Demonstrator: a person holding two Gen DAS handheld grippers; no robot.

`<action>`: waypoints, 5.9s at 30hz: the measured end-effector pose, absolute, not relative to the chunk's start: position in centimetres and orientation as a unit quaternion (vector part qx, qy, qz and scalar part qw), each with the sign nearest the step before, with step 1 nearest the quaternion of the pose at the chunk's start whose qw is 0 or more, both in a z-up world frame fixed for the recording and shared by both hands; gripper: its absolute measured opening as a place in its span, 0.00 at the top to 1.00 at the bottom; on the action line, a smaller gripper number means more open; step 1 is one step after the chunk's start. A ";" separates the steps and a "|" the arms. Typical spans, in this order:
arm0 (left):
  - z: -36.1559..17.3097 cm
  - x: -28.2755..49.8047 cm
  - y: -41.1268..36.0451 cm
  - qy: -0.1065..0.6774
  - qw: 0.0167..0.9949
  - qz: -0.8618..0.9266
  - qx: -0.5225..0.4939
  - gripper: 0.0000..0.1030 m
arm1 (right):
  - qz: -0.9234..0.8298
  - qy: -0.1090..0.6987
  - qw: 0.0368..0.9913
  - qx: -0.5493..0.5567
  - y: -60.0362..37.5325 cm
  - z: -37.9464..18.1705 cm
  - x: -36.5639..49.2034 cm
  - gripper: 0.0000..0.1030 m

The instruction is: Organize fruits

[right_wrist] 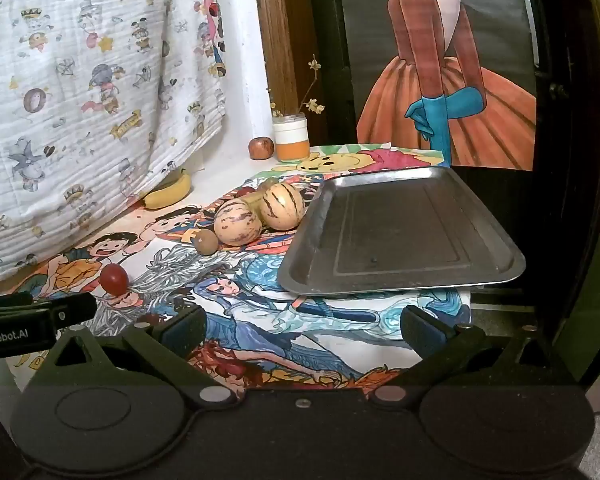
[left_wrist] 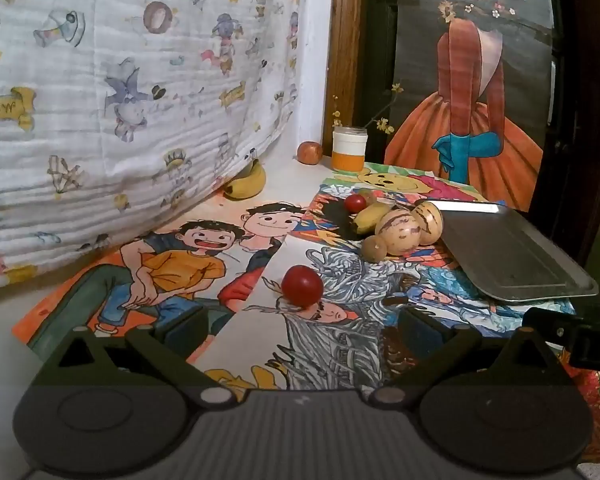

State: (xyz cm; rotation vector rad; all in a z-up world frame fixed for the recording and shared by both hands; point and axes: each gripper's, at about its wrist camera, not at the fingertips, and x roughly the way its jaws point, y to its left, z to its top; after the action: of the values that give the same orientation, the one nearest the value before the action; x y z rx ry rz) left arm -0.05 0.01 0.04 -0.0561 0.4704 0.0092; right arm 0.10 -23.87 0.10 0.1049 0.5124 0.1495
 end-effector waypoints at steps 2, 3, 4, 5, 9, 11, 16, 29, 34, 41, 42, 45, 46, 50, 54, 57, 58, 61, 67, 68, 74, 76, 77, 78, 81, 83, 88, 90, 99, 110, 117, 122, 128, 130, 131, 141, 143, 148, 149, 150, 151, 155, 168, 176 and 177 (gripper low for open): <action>0.0 0.0 0.0 0.236 0.971 0.005 -0.029 0.00 | 0.074 0.255 0.963 0.053 -23.9 0.1 0.1 0.00; 0.0 0.0 0.0 0.236 0.971 0.005 -0.029 0.00 | 0.074 0.255 0.963 0.053 -23.9 0.1 0.1 0.00; 0.0 0.0 0.0 0.236 0.971 0.005 -0.029 0.00 | 0.074 0.254 0.963 0.053 -23.9 0.1 0.1 0.00; 0.0 0.0 0.0 0.237 0.971 0.005 -0.029 0.00 | 0.074 0.253 0.963 0.052 -23.9 0.1 0.1 0.00; -0.3 0.0 0.1 0.238 0.971 0.005 -0.029 0.00 | 0.074 0.255 0.963 0.052 -23.9 0.1 0.1 0.00; -0.3 0.0 0.1 0.239 0.971 0.005 -0.029 0.00 | 0.074 0.255 0.963 0.053 -23.9 0.1 0.1 0.00; -0.1 0.0 0.2 0.241 0.970 0.006 -0.032 0.00 | 0.073 0.255 0.963 0.053 -23.9 0.1 0.1 0.00; -0.1 0.0 0.2 0.243 0.970 0.006 -0.033 0.00 | 0.074 0.256 0.962 0.054 -23.9 0.1 0.1 0.00; -0.1 0.1 0.2 0.243 0.969 0.007 -0.034 0.00 | 0.074 0.256 0.962 0.054 -23.9 0.0 0.2 0.00; 0.0 -0.1 0.2 0.242 0.970 0.008 -0.034 0.00 | 0.074 0.256 0.962 0.054 -23.9 0.1 0.1 0.00; 0.0 -0.1 0.2 0.242 0.970 0.009 -0.033 0.00 | 0.074 0.255 0.963 0.054 -24.0 0.1 0.1 0.00; 0.0 -0.1 0.2 0.243 0.969 0.008 -0.034 0.00 | 0.074 0.256 0.962 0.055 -24.0 0.1 0.0 0.00; 0.0 -0.1 0.1 0.243 0.969 0.008 -0.033 0.00 | 0.074 0.256 0.962 0.055 -24.0 0.1 0.0 0.00; 0.0 -0.1 0.2 0.244 0.969 0.008 -0.034 0.00 | 0.074 0.256 0.962 0.054 -24.0 0.1 0.1 0.00; -0.1 0.0 0.3 0.246 0.969 0.009 -0.034 0.00 | 0.073 0.256 0.962 0.055 -24.0 0.1 0.0 0.00; -0.1 0.0 0.3 0.248 0.968 0.008 -0.035 0.00 | 0.074 0.256 0.962 0.055 -24.0 0.1 0.1 0.00; -0.1 0.1 0.3 0.248 0.968 0.008 -0.035 0.00 | 0.074 0.256 0.962 0.056 -24.0 0.1 0.0 0.00; -0.1 0.1 0.3 0.247 0.968 0.009 -0.036 0.00 | 0.074 0.256 0.962 0.055 -24.0 0.1 0.1 0.00; -0.2 0.1 0.4 0.248 0.968 0.008 -0.036 0.00 | 0.074 0.256 0.962 0.055 -23.9 0.0 0.3 0.00; -0.2 0.1 0.4 0.249 0.968 0.008 -0.036 0.00 | 0.074 0.257 0.962 0.055 -23.9 0.0 0.3 0.00; -0.2 0.2 0.3 0.250 0.967 0.008 -0.036 0.00 | 0.074 0.257 0.962 0.055 -23.9 0.1 0.2 0.00; -0.3 0.3 0.2 0.252 0.967 0.007 -0.036 0.00 | 0.074 0.258 0.962 0.055 -23.9 0.1 0.1 0.00; -0.3 0.3 0.2 0.251 0.967 0.007 -0.036 0.00 | 0.074 0.258 0.962 0.056 -23.9 0.1 0.1 0.00; -0.3 0.3 0.2 0.251 0.967 0.007 -0.036 0.00 | 0.074 0.258 0.962 0.055 -23.9 0.1 0.1 0.00; -0.3 0.3 0.2 0.251 0.967 0.007 -0.036 0.00 | 0.074 0.258 0.962 0.056 -23.9 0.1 0.2 0.00; -0.3 0.3 0.2 0.251 0.967 0.008 -0.036 0.00 | 0.073 0.258 0.962 0.056 -23.9 0.1 0.2 0.00; -0.4 0.4 0.2 0.253 0.967 0.009 -0.038 0.00 | 0.073 0.258 0.962 0.056 -23.9 0.1 0.2 0.00; -0.4 0.4 0.2 0.252 0.967 0.009 -0.038 0.00 | 0.073 0.258 0.962 0.056 -23.9 0.1 0.2 0.00; -0.3 0.3 0.2 0.253 0.967 0.010 -0.038 0.00 | 0.075 0.258 0.962 0.057 -24.0 0.2 0.1 0.00; 1.3 1.0 1.7 0.259 0.964 0.005 -0.054 0.00 | 0.106 0.257 0.957 0.077 -25.6 2.6 1.1 0.00; 2.5 3.2 2.5 0.279 0.958 -0.035 -0.050 0.00 | 0.192 0.278 0.940 0.039 -26.0 8.3 4.9 0.00; 1.8 5.2 1.7 0.293 0.954 -0.054 -0.022 0.00 | 0.258 0.296 0.919 0.029 -25.1 12.7 9.0 0.00; 0.0 7.4 1.8 0.330 0.941 -0.054 -0.043 0.00 | 0.331 0.312 0.890 0.035 -22.1 13.1 13.9 0.00; -0.3 7.4 2.0 0.330 0.941 -0.062 -0.052 0.00 | 0.365 0.289 0.885 -0.022 -20.8 12.7 14.7 0.00; -0.3 7.5 2.2 0.331 0.940 -0.063 -0.053 0.00 | 0.378 0.274 0.882 -0.065 -20.1 12.4 14.9 0.00; 0.2 9.0 3.4 0.342 0.936 -0.070 -0.032 0.00 | 0.471 0.216 0.739 -0.430 -15.1 7.1 14.7 0.07; 0.3 9.3 3.2 0.343 0.936 -0.073 -0.021 0.02 | 0.467 0.219 0.722 -0.460 -14.5 6.1 15.0 0.09; 0.2 9.9 2.8 0.350 0.933 -0.084 -0.002 0.15 | 0.444 0.209 0.689 -0.534 -12.6 3.6 15.1 0.24; 0.1 9.9 2.6 0.350 0.933 -0.086 0.001 0.17 | 0.449 0.207 0.680 -0.541 -12.4 3.2 15.0 0.26; 0.1 9.9 2.5 0.350 0.933 -0.088 0.005 0.20 | 0.454 0.206 0.672 -0.548 -12.3 2.9 15.0 0.27; 0.0 9.8 2.4 0.349 0.933 -0.089 0.007 0.21 | 0.459 0.206 0.663 -0.554 -12.2 2.6 14.8 0.28; -0.2 10.0 2.2 0.353 0.931 -0.097 0.004 0.30 | 0.465 0.201 0.648 -0.568 -11.7 2.1 14.5 0.34; -0.5 10.4 2.0 0.354 0.930 -0.103 -0.005 0.58 | 0.463 0.209 0.639 -0.577 -10.2 1.7 16.1 0.62; -0.5 10.6 2.0 0.353 0.930 -0.106 -0.012 0.61 | 0.469 0.218 0.632 -0.577 -9.7 1.4 16.5 0.70; -0.5 10.7 2.0 0.353 0.930 -0.106 -0.012 0.61 | 0.469 0.219 0.631 -0.577 -9.6 1.4 16.6 0.71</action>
State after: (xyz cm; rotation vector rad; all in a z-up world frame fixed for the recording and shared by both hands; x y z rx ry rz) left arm 10.71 1.97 -0.50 -0.0240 0.7229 -0.2178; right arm 16.61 -9.61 1.38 -1.3219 0.5011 1.0744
